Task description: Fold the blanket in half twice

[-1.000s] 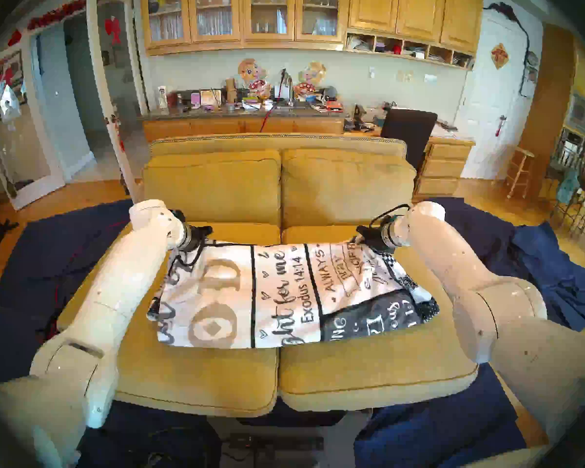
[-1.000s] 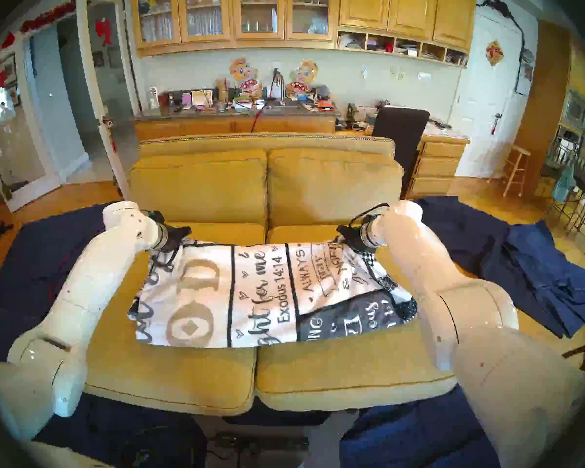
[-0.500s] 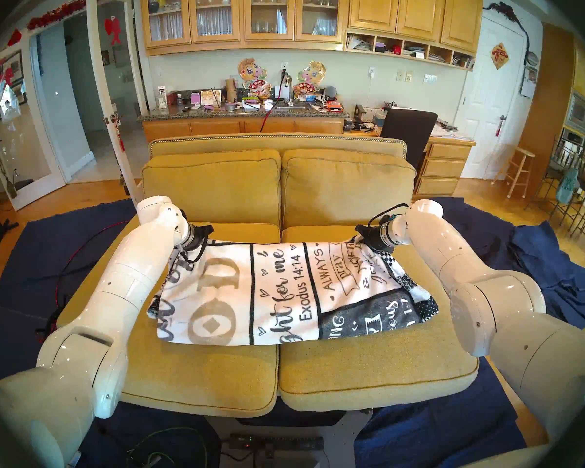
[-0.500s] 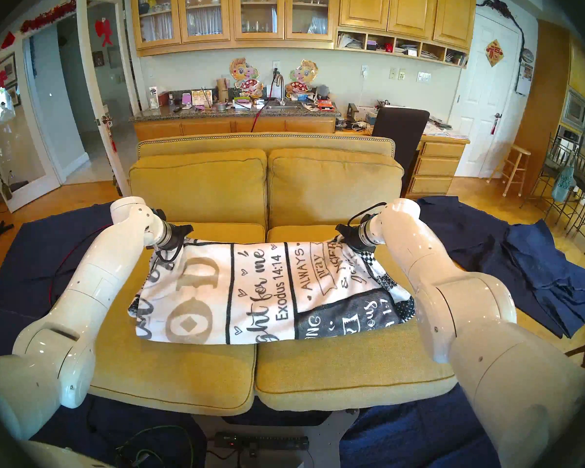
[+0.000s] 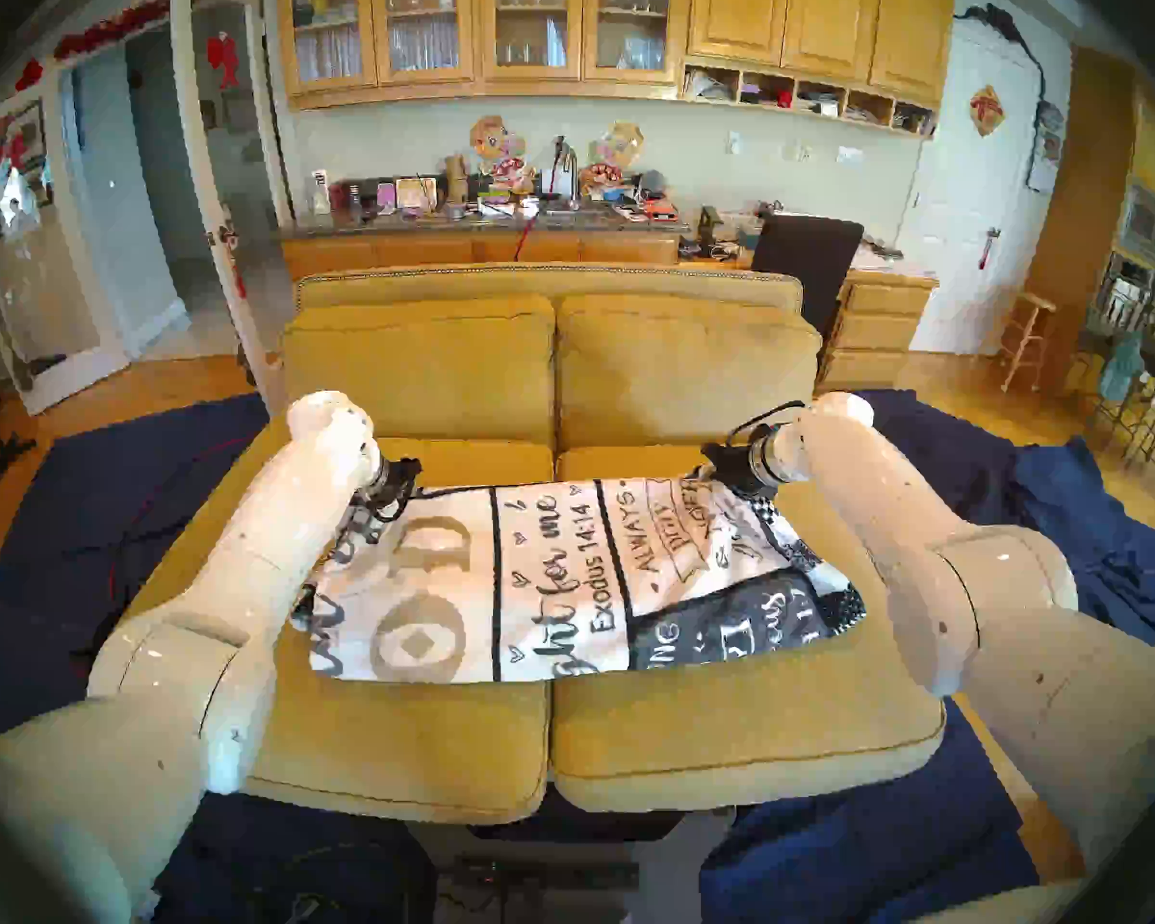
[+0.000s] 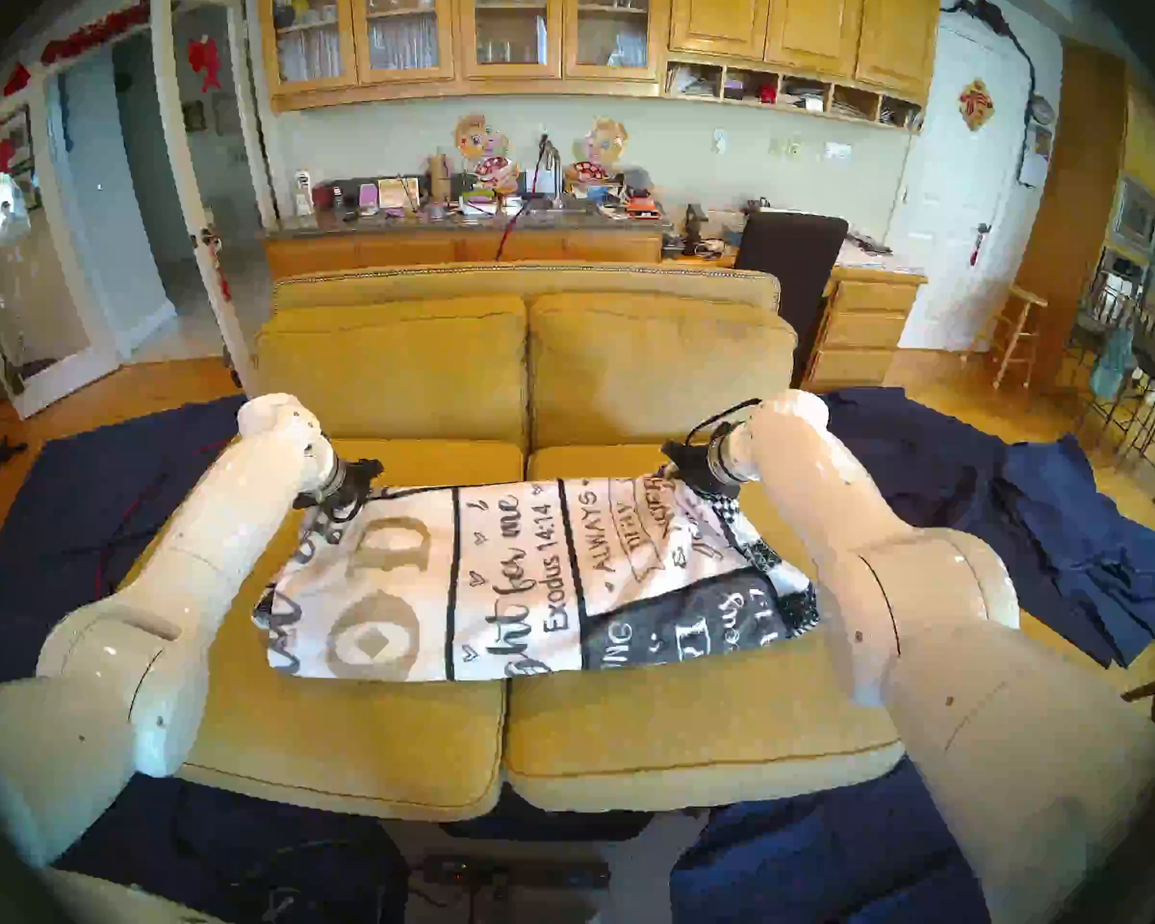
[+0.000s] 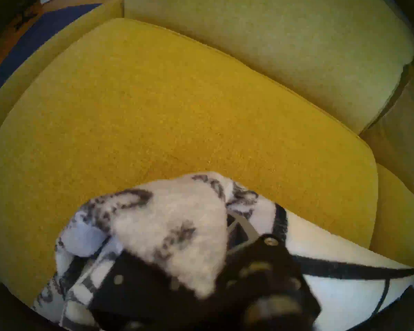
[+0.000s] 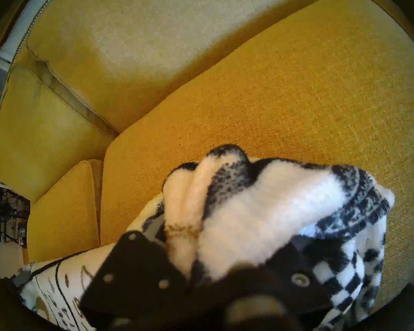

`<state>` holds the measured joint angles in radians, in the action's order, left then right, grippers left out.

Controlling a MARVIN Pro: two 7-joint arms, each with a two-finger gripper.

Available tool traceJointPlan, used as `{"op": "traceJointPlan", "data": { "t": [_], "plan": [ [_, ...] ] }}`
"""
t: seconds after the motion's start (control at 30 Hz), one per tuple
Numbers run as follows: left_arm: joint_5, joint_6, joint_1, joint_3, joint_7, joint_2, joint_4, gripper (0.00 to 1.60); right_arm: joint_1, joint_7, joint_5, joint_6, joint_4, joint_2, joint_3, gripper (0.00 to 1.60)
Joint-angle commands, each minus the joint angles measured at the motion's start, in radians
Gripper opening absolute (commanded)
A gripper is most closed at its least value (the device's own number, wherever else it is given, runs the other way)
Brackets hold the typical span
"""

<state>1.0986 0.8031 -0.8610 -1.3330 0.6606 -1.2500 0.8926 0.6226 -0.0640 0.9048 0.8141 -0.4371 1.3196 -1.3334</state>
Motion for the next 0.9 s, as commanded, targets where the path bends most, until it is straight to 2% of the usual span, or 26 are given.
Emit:
{"op": "traceJointPlan", "data": {
  "t": [0.0,0.2,0.47,0.87],
  "plan": [
    [-0.026,-0.021,0.105,-0.004,0.007,0.002,-0.022,1.6,-0.068,0.006,-0.002,-0.021,-0.001,-0.003,-0.005,0.0],
    [-0.064,-0.028,0.153,0.031,0.019,0.002,-0.037,1.6,-0.082,0.012,-0.004,-0.026,0.02,0.0,-0.003,0.0],
    [-0.136,-0.058,0.148,0.093,0.002,0.062,0.089,1.6,-0.087,0.019,-0.006,-0.026,0.034,0.001,-0.002,0.0],
    [-0.127,-0.059,0.14,0.048,-0.053,0.141,0.232,1.6,-0.08,0.026,-0.008,-0.02,0.039,0.001,-0.003,0.0]
  ]
}}
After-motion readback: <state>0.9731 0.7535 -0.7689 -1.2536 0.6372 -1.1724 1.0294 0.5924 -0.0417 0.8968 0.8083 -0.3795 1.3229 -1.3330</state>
